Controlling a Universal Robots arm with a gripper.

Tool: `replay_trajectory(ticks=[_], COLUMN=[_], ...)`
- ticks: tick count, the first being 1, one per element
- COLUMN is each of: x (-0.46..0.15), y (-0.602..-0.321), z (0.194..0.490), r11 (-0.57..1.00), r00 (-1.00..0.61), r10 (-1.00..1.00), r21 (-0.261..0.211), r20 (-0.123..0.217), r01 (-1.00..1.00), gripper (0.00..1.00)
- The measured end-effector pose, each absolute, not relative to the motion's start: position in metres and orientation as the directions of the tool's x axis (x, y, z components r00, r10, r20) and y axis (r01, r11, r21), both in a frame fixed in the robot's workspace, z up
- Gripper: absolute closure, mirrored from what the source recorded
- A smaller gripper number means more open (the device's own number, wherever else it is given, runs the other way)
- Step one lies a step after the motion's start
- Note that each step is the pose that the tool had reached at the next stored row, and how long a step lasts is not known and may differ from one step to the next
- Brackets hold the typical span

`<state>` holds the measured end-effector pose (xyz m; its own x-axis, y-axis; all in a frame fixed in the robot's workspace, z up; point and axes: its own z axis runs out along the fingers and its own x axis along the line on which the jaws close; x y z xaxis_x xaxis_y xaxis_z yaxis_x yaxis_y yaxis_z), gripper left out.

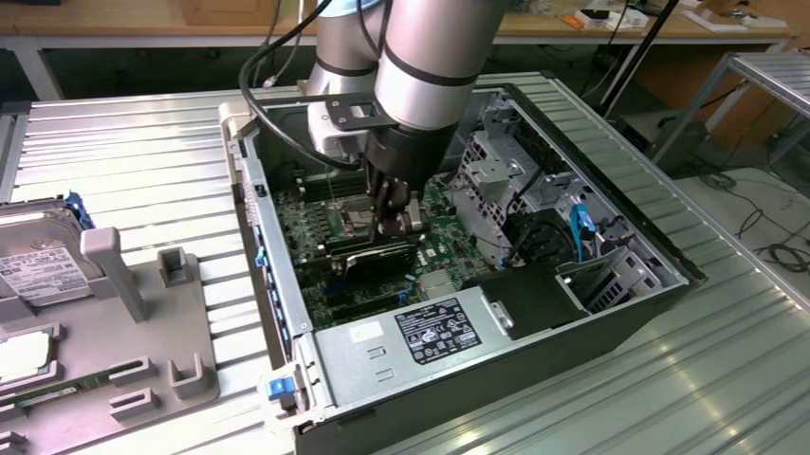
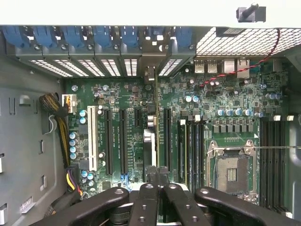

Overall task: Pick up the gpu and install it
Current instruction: 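Press down on the gpu until it lock into place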

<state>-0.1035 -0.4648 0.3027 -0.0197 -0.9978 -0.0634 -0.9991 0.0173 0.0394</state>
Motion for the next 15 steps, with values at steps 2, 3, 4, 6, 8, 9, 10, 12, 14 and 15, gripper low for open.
replay_trajectory(ticks=[2, 3, 4, 6, 8, 9, 10, 12, 14, 15], x=[-0.104, -0.104, -0.104, -0.104, -0.104, -0.104, -0.104, -0.104, -0.110, -0.117], y=[-0.465, -0.465, -0.465, -0.465, -0.465, -0.465, -0.465, -0.465, -0.465, -0.465], z=[0.303, 0.303, 0.303, 0.303, 0.303, 0.303, 0.303, 0.303, 0.303, 0.303], r11=[0.017, 0.017, 0.017, 0.017, 0.017, 0.017, 0.017, 0.017, 0.018, 0.018], r00=[-0.020, -0.020, -0.020, -0.020, -0.020, -0.020, -0.020, -0.020, -0.020, -0.020], r10=[-0.998, -0.998, -0.998, -0.998, -0.998, -0.998, -0.998, -0.998, -0.998, -0.998], r21=[0.040, 0.041, 0.041, 0.042, 0.042, 0.043, 0.043, 0.044, 0.044, 0.044], r20=[-0.063, -0.063, -0.063, -0.063, -0.063, -0.063, -0.063, -0.063, -0.063, -0.063], r01=[-0.999, -0.999, -0.999, -0.999, -0.999, -0.999, -0.999, -0.999, -0.999, -0.999], gripper=[0.89, 0.89, 0.89, 0.89, 0.89, 0.89, 0.89, 0.89, 0.89, 0.89])
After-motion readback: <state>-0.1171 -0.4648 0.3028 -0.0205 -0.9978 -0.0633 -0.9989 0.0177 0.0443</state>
